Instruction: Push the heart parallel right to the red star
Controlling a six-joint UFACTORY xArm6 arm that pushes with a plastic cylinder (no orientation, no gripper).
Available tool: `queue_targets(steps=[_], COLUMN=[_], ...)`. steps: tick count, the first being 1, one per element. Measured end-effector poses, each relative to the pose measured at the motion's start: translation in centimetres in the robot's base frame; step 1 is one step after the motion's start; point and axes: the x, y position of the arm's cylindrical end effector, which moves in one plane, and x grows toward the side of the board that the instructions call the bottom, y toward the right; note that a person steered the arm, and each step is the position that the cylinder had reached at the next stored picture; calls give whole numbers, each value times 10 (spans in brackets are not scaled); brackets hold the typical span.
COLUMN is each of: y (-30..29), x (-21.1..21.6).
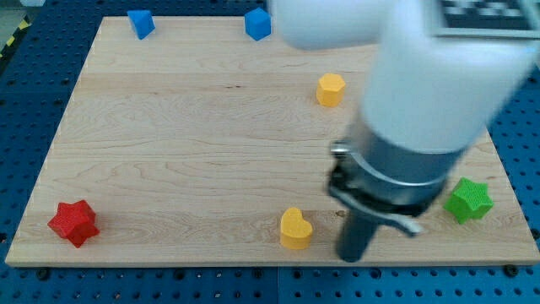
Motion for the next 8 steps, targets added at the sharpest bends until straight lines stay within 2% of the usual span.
queue_targets(steps=[1,5,6,7,8], y=[-54,-73,-116,-157,-158], x=[0,0,0,-14,-71])
